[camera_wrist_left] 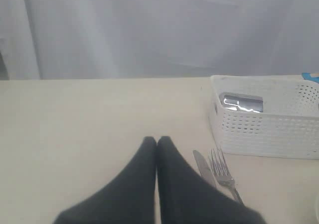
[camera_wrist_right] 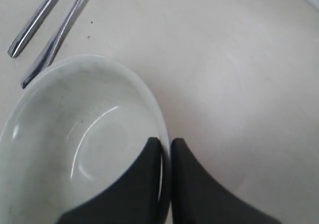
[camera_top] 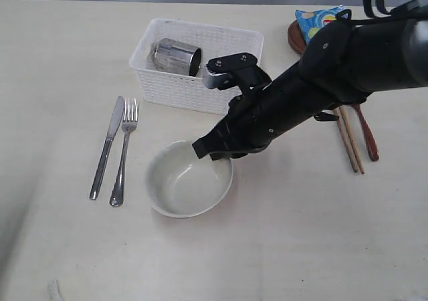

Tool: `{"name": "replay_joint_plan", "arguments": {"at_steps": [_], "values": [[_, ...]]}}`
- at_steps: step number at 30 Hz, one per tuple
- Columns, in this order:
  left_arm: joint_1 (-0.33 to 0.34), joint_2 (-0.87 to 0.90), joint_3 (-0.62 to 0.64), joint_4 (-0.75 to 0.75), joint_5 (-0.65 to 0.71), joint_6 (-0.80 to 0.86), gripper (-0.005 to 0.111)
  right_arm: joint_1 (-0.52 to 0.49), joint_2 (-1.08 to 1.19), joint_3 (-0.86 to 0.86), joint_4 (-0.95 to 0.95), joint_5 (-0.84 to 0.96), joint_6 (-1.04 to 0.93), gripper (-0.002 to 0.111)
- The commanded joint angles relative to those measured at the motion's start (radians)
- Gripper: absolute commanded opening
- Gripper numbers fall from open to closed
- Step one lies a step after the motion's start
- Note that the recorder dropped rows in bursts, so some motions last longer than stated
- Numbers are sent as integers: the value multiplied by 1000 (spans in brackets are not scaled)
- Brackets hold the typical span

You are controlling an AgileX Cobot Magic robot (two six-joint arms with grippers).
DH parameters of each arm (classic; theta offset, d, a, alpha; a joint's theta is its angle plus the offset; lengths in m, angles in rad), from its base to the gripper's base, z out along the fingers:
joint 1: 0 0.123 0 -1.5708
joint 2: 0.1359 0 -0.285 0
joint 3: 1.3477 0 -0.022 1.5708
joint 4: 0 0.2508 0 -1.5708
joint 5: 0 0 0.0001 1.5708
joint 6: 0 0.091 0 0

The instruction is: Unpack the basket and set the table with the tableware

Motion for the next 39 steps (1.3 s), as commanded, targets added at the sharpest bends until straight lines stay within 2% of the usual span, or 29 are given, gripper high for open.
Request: {"name": "replay_joint_plan", "arguments": {"at_steps": [1,3,6,7,9,13,19,24,25,29,32,35,39], "values": [[-1,-4,3,-9,-11,0,0,1,31,-2,13,-7,-13,0],[-1,-4,3,-9,-11,0,0,1,27,-2,13,-20,-13,3],[-1,-4,3,-9,-11,0,0,-3,5,-2,11,-32,-13,25],[-1,-4,3,-9,-11,0,0,-3,-14,-2,11,-35,-13,40],[-1,-4,3,-9,-11,0,0,-3,-52,-2,4,-35,-13,52],[-1,-4,3,-9,-11,0,0,-11,-145,-42,4,-69,1,52],[-1,-4,3,-9,-11,0,0,-78,-106,-328,-13,53,179,51],[-1,-4,3,-9,-11,0,0,-81,66,-624,-106,178,346,40],[-1,-4,3,-9,-11,0,0,-84,146,-738,-146,239,439,40],[-1,-4,3,-9,-11,0,0,-120,297,-904,-258,325,631,39],[-1,-4,3,-9,-11,0,0,-152,370,-994,-360,350,742,29],[-1,-4,3,-12,-11,0,0,-178,439,-1071,-446,445,782,12],[-1,-4,3,-12,-11,0,0,-188,513,-1136,-597,593,851,11]]}}
